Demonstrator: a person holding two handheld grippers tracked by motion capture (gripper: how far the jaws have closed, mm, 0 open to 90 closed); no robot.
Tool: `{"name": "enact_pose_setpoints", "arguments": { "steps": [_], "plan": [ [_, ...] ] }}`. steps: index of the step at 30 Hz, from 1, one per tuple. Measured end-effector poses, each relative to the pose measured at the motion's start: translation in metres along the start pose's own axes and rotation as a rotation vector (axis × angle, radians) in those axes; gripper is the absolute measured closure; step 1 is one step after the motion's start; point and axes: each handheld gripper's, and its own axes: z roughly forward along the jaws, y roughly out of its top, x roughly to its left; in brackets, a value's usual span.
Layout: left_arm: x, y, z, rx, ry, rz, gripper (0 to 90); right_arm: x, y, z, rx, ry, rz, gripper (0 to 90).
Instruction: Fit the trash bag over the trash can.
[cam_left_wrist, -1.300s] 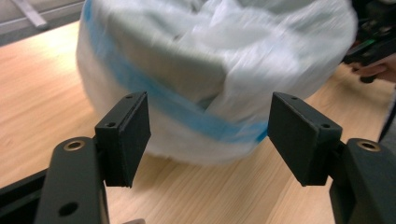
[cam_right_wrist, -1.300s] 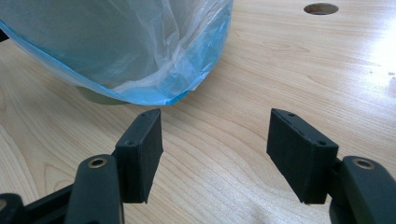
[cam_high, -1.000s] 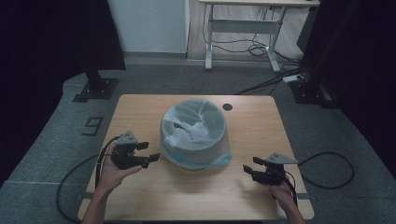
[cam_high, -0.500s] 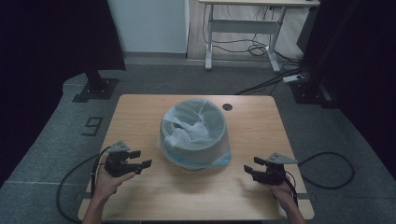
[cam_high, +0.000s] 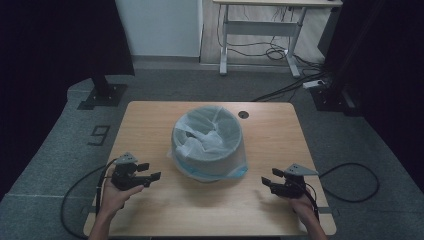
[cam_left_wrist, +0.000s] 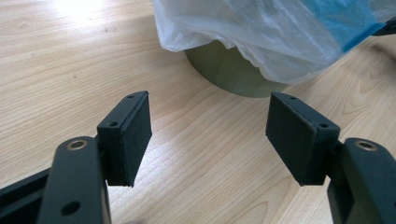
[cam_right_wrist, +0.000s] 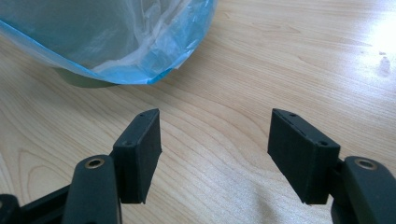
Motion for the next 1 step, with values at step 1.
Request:
{"name": "enact_pose_setpoints", "arguments": {
  "steps": [1],
  "plan": [
    [0.0001,0.0003,0.0006,-0.002,0.001,0.001,31.0,-0.0002,-0.0002,0.0006,0.003,-0.004,-0.004,33.7]
  ]
}}
